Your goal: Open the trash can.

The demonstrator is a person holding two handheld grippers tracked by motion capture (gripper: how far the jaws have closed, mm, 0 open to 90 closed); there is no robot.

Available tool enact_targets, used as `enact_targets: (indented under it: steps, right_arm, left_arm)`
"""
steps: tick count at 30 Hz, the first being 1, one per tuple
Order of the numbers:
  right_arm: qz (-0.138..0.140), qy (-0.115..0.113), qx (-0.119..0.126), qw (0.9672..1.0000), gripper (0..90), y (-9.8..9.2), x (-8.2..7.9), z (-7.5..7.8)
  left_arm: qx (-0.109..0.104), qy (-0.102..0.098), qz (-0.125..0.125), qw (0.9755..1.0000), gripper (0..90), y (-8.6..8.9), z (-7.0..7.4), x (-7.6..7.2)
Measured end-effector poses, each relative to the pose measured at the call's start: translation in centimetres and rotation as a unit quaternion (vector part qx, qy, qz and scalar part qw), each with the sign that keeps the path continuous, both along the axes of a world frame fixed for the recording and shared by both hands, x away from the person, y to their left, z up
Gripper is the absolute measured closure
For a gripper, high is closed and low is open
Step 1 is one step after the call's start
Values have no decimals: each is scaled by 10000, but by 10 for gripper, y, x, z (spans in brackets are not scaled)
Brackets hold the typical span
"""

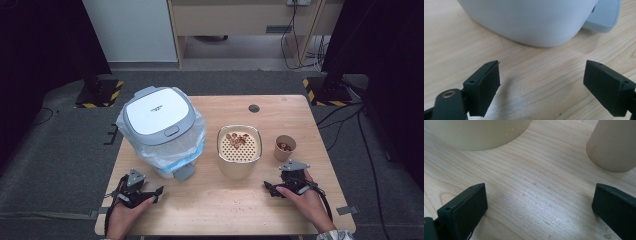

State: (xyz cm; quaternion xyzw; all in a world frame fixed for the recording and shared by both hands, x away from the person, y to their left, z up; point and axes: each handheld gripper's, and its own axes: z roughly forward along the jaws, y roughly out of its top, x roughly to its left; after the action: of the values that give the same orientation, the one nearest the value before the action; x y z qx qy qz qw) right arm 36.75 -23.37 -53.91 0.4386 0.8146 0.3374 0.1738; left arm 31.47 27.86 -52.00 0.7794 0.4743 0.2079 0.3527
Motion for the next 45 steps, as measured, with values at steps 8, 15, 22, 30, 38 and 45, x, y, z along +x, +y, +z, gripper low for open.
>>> enact_targets:
  steps: [8, 15, 22, 30, 38, 45]
  right_arm:
    - [24, -7, -17, 10000, 6, 0, 0, 0]
    - [31, -10, -18, 10000, 6, 0, -1, 0]
    - [40, -6, -17, 10000, 6, 0, -1, 0]
    - [54, -8, -6, 10000, 6, 0, -2, 0]
    - [83, -9, -10, 10000, 6, -1, -2, 0]
    - [89, -8, -10, 10000, 6, -1, -3, 0]
  left_arm:
    - [-255, -519, 32, 9983, 186, -2, 20, -16]
    - [-190, -669, -197, 9974, 327, -15, 29, -25]
    - [-154, -693, -714, 9949, 384, -37, 29, -30]
    - [20, -729, -1064, 9916, 539, -55, 27, -22]
    - [13, -623, -1235, 9904, 625, -75, 26, -15]
    - [137, -652, -1256, 9898, 649, -90, 24, -4]
